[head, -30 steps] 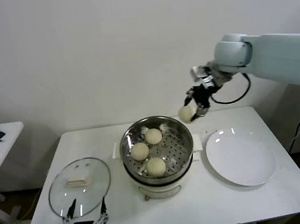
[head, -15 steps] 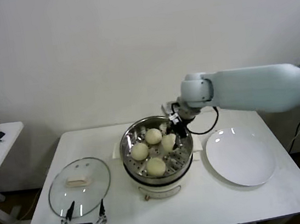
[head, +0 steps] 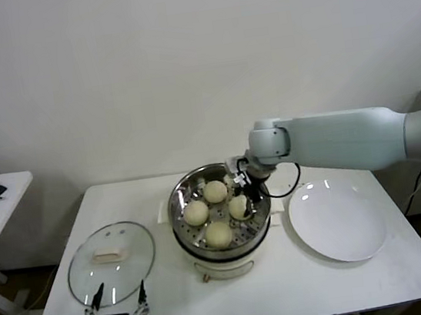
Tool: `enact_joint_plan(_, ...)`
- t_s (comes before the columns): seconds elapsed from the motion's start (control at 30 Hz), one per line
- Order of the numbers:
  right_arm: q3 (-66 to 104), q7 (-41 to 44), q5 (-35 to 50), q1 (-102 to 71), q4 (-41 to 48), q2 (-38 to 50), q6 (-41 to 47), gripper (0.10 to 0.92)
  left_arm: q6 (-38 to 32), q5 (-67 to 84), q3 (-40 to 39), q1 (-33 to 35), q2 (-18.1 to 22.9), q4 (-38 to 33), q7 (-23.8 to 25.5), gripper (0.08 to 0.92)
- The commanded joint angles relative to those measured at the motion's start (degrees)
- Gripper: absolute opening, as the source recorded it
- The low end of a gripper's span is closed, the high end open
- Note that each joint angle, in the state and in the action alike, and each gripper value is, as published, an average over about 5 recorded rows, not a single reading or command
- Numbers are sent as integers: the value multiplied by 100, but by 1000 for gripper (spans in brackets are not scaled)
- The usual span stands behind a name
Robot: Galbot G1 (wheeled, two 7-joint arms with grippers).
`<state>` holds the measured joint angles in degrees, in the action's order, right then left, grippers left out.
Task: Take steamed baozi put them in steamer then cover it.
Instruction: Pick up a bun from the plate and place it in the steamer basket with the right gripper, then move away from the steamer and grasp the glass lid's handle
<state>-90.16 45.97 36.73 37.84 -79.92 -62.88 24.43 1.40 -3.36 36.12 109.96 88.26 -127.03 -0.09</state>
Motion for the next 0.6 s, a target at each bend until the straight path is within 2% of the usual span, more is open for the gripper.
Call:
enact_joint_plan(0.03,257,51,133,81,161,15,-148,722,-14,-2,0,2,-3,12,-1,823)
enact_joint_plan(0.2,585,181,722,532,168,404,-361,814,72,17,8,-6,-8,-42,8,823)
enact_joint_plan(0.37,1294,-198,1358,421,-16,1257,22,822,120,49,30,-41,-23,-54,-2,823)
enact_joint_plan(0.5,2337,-844,1512,-320,-289,2183,205,823,204,150,32,-83,-37,-54,-69,823)
enact_joint_plan(0.6,3500,-1995,1541,-1424,-473,2820,264,823,363,293,39,-140,-59,-54,-163,823)
